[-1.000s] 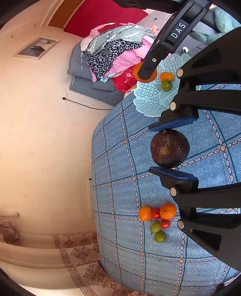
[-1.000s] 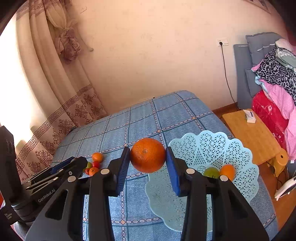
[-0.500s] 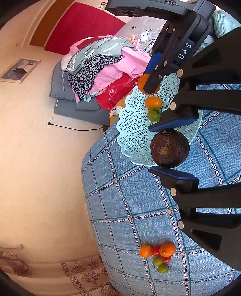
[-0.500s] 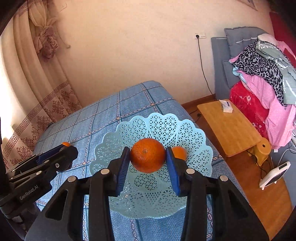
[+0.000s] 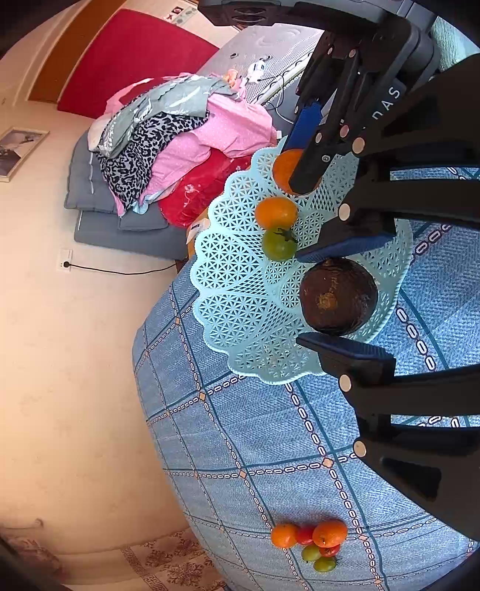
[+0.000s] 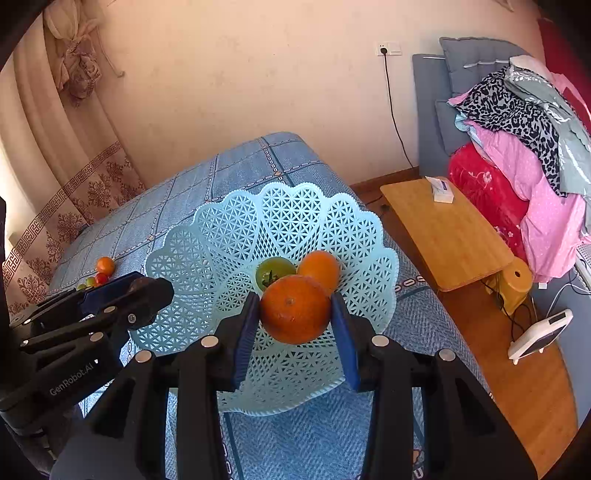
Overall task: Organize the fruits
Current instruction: 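Carry the avocado in the left tool while the right tool carries the tangerine to the basket, then open the left tool over the basket while the right tool releases the tangerine into it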
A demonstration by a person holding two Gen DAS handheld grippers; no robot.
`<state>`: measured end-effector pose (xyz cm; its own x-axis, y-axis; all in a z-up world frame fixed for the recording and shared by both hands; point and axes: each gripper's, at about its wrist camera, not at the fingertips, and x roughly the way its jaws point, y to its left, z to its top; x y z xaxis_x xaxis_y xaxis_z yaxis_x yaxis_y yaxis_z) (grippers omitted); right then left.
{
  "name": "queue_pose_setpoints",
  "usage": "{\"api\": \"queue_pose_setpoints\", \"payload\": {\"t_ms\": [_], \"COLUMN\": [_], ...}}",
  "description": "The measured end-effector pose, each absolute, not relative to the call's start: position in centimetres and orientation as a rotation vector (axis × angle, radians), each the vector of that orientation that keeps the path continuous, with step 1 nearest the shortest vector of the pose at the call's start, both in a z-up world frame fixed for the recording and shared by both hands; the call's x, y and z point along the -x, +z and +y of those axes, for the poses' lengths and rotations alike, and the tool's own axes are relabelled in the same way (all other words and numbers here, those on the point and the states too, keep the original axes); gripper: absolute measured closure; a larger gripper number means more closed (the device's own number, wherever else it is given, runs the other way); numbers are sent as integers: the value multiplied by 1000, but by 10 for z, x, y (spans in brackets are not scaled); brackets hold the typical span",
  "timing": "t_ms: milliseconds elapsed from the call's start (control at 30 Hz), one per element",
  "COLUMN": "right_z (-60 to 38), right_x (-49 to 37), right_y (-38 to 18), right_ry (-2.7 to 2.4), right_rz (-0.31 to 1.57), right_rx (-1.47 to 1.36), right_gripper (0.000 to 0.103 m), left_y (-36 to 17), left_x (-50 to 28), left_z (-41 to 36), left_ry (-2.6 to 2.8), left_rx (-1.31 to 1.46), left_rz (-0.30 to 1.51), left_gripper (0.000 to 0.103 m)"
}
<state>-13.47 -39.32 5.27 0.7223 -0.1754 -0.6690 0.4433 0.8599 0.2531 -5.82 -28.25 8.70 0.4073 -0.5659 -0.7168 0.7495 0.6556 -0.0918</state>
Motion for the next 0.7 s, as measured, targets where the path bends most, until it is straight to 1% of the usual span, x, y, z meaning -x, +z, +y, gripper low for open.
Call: {"api": "queue_pose_setpoints", "payload": {"t_ms": [167, 233, 300, 367, 400, 433, 467, 700], "right_z": [-398, -399, -401, -402, -403, -404, -405, -400], "right_x": [134, 134, 134, 136, 137, 139, 140, 152], "right_y": [46, 45, 45, 47, 47, 49, 51, 71], "right_ry": [-363, -368, -377, -385, -389, -394, -402, -413], "right_rz": [698, 701, 702, 696, 690, 681, 670, 599], "right_rx": [-422, -424, -428, -429, -432, -433, -432, -424], "right_gripper": [62, 62, 62, 62, 59, 53, 52, 51], "left_y": [82, 81, 83, 86, 88, 90, 92, 111], "left_x": [57, 57, 57, 54, 54, 52, 51, 53], "left_z": [-287, -287, -284, -280, -279, -276, -273, -257], "left_ry": [-850, -846, -834, -823, -820, -816, -813, -801], "left_rx": [-272, -274, -260, -246, -239, -231, -222, -189], "left_rz": [804, 805, 802, 795, 795, 794, 792, 746], "left_gripper": [63, 59, 35, 34, 33, 33, 33, 31]}}
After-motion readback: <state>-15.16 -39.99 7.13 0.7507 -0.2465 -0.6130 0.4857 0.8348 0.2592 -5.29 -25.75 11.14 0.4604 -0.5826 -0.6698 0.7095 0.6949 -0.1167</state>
